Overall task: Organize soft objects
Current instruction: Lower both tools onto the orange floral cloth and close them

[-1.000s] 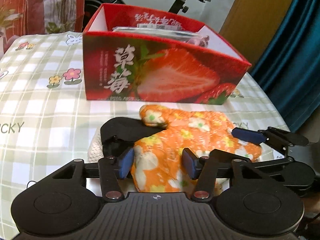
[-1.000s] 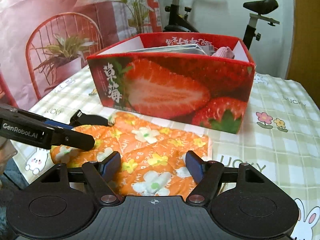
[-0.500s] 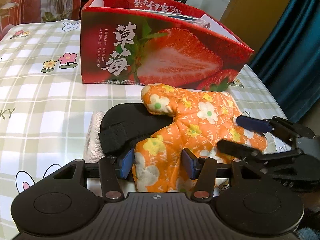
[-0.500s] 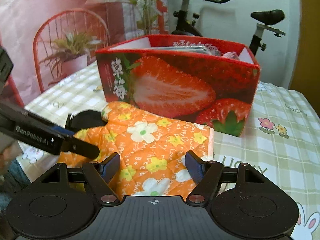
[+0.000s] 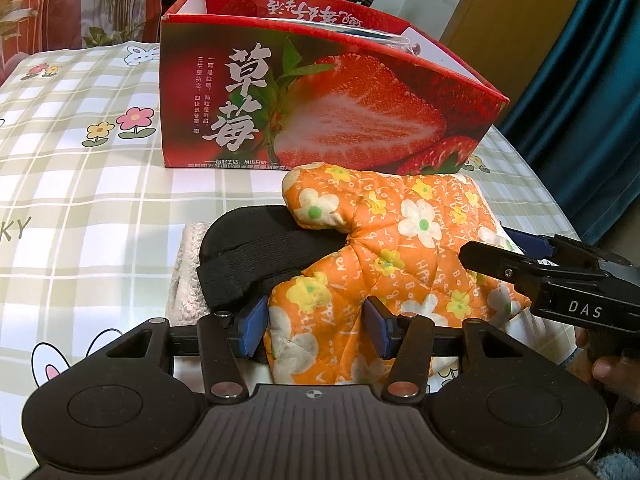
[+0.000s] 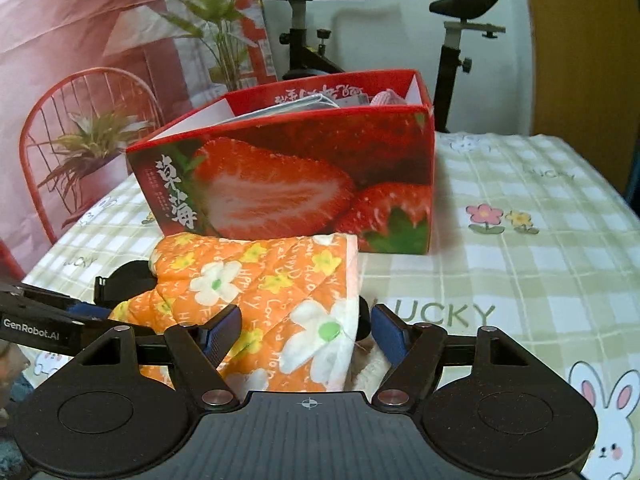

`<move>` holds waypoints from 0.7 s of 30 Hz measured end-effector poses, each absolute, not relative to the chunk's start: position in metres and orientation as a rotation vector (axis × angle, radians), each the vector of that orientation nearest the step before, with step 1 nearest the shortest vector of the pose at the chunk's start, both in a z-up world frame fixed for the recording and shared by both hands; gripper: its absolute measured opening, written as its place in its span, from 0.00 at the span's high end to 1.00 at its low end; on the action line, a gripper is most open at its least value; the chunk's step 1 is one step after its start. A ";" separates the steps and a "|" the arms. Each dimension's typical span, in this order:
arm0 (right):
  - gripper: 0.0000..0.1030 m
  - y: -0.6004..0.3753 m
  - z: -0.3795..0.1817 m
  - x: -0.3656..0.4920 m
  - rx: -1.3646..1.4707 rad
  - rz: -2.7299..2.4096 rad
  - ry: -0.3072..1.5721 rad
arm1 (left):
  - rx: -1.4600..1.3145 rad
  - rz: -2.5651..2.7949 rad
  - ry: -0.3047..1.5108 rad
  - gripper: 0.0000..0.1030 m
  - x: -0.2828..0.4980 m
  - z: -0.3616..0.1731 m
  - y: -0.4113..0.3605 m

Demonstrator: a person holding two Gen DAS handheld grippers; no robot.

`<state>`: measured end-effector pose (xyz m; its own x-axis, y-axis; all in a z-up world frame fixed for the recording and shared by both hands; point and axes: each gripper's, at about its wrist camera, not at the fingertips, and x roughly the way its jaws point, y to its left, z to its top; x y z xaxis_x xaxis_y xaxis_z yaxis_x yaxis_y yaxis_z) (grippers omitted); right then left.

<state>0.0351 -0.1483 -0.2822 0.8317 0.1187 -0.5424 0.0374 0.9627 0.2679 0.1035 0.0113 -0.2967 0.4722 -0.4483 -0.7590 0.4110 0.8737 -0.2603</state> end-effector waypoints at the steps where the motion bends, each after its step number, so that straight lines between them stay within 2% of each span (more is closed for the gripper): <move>1: 0.48 -0.146 -0.280 0.034 0.254 0.046 0.582 | -0.046 -0.526 0.942 0.46 0.104 -0.297 0.012; 3: 0.56 -0.138 -0.274 0.032 0.195 0.036 0.562 | -0.052 -0.526 0.942 0.46 0.104 -0.296 0.013; 6: 0.61 -0.132 -0.268 0.030 0.136 0.024 0.544 | -0.058 -0.526 0.941 0.46 0.104 -0.297 0.014; 14: 0.56 -0.122 -0.265 0.027 0.025 0.013 0.528 | -0.062 -0.526 0.938 0.46 0.103 -0.297 0.014; 21: 0.53 -0.128 -0.267 0.029 0.062 0.024 0.538 | -0.061 -0.524 0.939 0.46 0.103 -0.297 0.014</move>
